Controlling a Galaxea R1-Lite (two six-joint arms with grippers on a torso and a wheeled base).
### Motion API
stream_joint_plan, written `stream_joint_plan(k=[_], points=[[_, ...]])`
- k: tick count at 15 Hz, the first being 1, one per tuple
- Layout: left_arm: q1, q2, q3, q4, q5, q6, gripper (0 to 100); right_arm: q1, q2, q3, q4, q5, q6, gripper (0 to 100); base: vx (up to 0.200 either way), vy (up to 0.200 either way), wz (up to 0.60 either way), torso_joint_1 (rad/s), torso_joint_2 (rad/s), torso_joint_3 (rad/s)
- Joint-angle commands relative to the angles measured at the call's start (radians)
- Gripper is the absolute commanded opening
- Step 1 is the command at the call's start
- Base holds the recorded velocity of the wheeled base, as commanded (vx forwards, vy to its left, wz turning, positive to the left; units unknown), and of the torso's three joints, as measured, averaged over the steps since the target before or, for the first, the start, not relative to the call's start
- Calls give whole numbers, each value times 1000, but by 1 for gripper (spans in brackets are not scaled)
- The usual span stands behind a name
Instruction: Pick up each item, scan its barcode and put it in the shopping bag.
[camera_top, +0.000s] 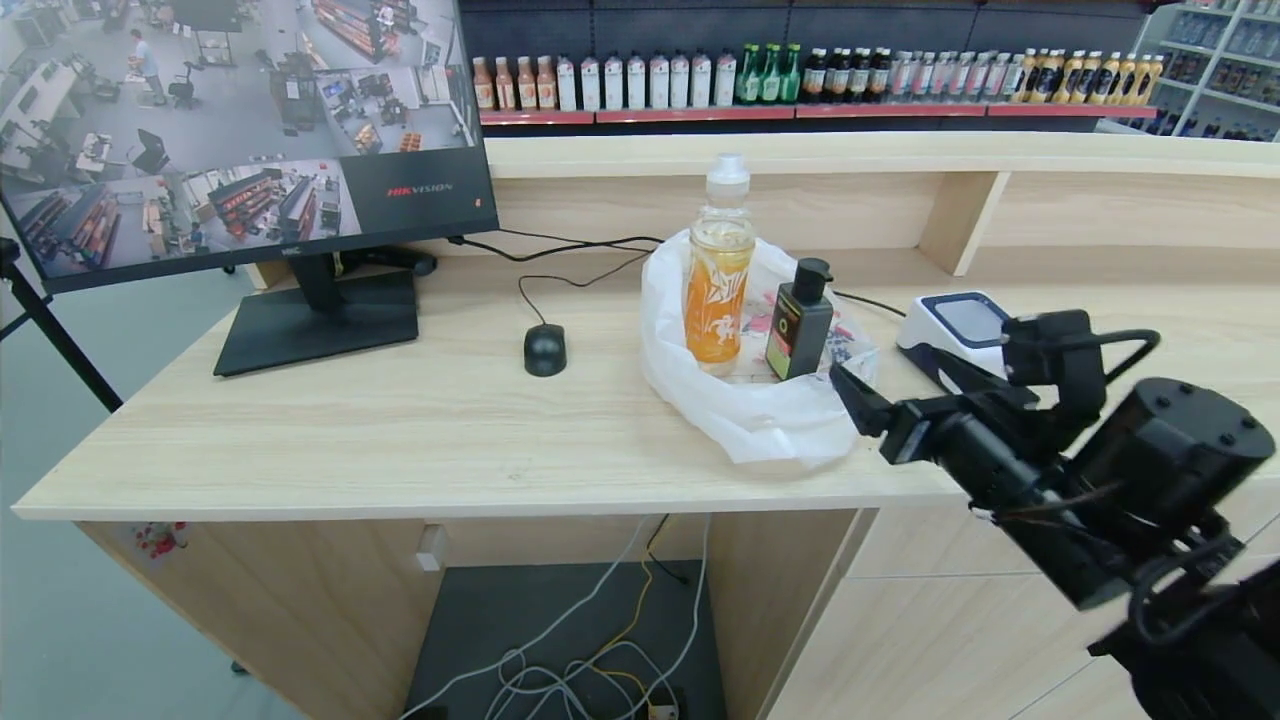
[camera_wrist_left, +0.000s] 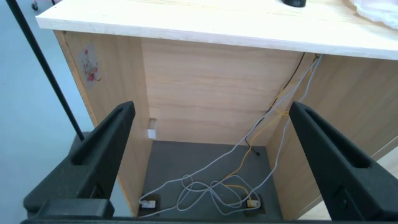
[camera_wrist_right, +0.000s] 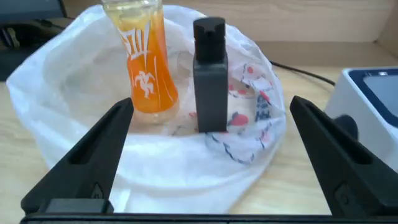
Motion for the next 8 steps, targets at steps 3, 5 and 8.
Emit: stream_joint_plan(k=[3, 5, 8], points=[[0, 0, 0, 0, 1, 1, 100, -28, -462, 430, -37, -1, -44, 100, 0, 0, 0, 0, 0, 0], [0, 0, 0, 0, 1, 1, 100, -29, -654, 430, 55, 1, -64, 100, 0, 0, 0, 0, 0, 0], [0, 0, 0, 0, 1, 1, 100, -11, -1117, 427, 682, 16, -66, 100, 0, 0, 0, 0, 0, 0]])
